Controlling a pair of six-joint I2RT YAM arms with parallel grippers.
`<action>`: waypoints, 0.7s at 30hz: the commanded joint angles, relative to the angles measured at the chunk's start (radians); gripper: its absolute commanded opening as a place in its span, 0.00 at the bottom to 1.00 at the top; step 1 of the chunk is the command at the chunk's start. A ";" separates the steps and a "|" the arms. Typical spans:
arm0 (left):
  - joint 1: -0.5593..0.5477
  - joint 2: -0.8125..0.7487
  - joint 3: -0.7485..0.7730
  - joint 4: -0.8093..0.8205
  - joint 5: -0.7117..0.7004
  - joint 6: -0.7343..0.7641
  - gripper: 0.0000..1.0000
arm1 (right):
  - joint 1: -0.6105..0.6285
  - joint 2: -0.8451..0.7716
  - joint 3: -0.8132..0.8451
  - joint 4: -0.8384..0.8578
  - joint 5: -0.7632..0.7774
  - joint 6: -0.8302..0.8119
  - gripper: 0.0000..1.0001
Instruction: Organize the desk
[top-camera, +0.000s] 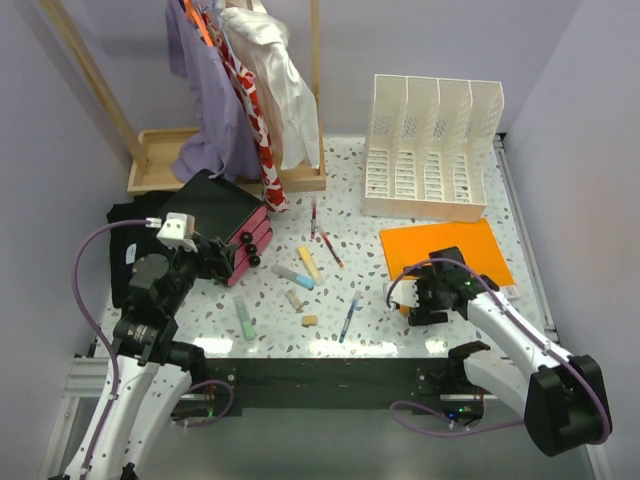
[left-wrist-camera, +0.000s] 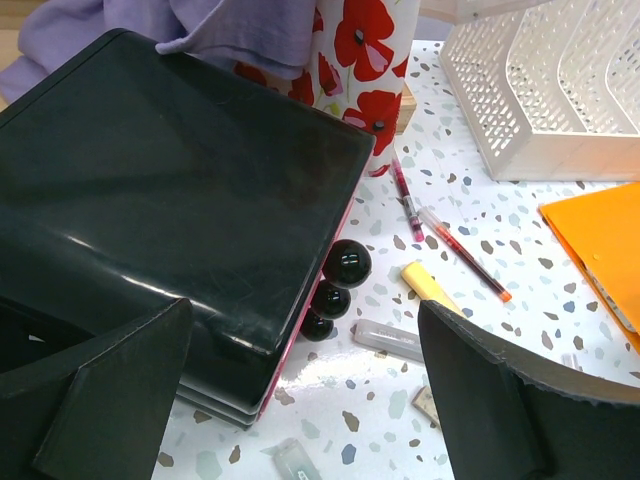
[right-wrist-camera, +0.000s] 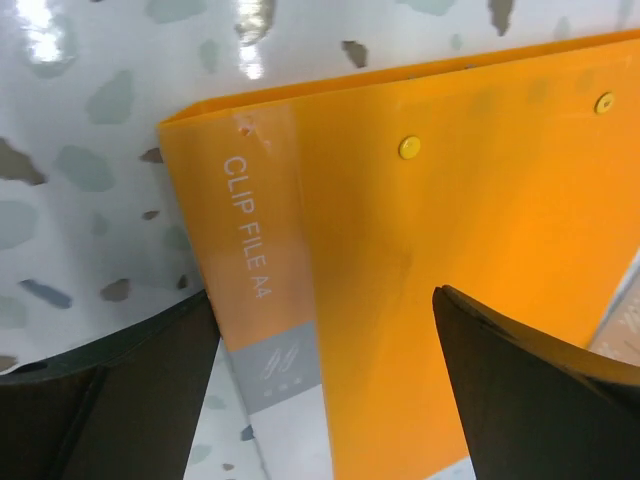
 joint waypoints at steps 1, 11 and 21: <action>0.004 0.003 0.013 0.044 0.011 0.002 1.00 | 0.032 0.074 -0.096 0.173 0.068 -0.017 0.83; 0.004 0.006 0.014 0.047 0.020 0.005 1.00 | 0.062 0.091 -0.081 0.084 0.002 0.000 0.15; 0.004 -0.009 0.008 0.072 0.118 0.017 1.00 | 0.063 -0.096 0.088 -0.199 -0.196 0.079 0.00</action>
